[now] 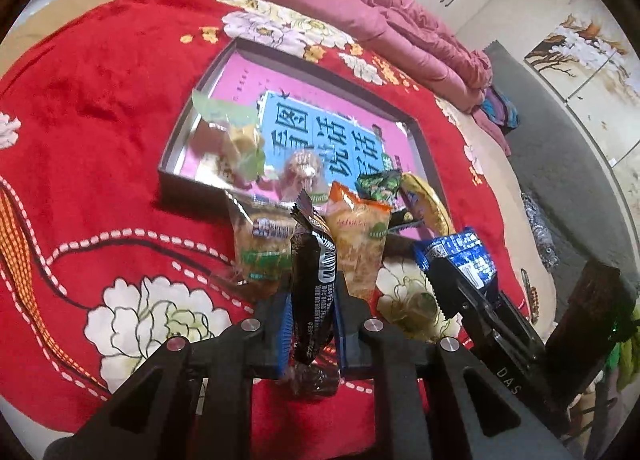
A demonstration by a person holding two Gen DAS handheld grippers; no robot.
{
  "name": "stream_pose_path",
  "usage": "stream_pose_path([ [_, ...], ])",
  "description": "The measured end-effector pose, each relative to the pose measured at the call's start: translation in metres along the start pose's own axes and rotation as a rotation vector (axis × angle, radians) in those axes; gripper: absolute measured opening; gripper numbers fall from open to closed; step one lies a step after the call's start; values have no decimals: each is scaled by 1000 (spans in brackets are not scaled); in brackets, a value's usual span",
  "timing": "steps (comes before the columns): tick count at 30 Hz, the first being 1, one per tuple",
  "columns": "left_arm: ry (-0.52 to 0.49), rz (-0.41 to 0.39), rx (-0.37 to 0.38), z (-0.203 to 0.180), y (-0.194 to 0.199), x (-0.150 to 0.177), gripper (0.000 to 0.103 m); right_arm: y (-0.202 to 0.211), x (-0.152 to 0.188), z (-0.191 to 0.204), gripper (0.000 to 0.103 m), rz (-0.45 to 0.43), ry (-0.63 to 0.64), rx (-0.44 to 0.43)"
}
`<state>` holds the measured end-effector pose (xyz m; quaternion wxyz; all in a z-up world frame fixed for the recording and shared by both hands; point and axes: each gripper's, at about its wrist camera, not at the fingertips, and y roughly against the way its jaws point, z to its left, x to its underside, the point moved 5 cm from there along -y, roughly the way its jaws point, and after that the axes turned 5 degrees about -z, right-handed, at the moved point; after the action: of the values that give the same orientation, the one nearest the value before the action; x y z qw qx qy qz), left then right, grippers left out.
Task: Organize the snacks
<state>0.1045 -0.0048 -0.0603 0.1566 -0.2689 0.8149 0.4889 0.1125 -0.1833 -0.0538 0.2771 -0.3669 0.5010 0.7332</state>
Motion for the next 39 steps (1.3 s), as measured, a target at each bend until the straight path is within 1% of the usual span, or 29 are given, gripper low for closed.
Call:
stream_pose_path([
  [6, -30, -50, -21, -4, 5, -12, 17, 2, -4, 1, 50, -22, 4, 3],
  [15, -37, -77, -44, -1, 4, -18, 17, 3, -9, -2, 50, -49, -1, 22],
  [22, -26, -90, -46, 2, 4, -23, 17, 6, -15, -9, 50, -75, -14, 45],
  [39, 21, -112, -64, 18, 0, -39, 17, 2, -17, -13, 50, -83, -16, 64],
])
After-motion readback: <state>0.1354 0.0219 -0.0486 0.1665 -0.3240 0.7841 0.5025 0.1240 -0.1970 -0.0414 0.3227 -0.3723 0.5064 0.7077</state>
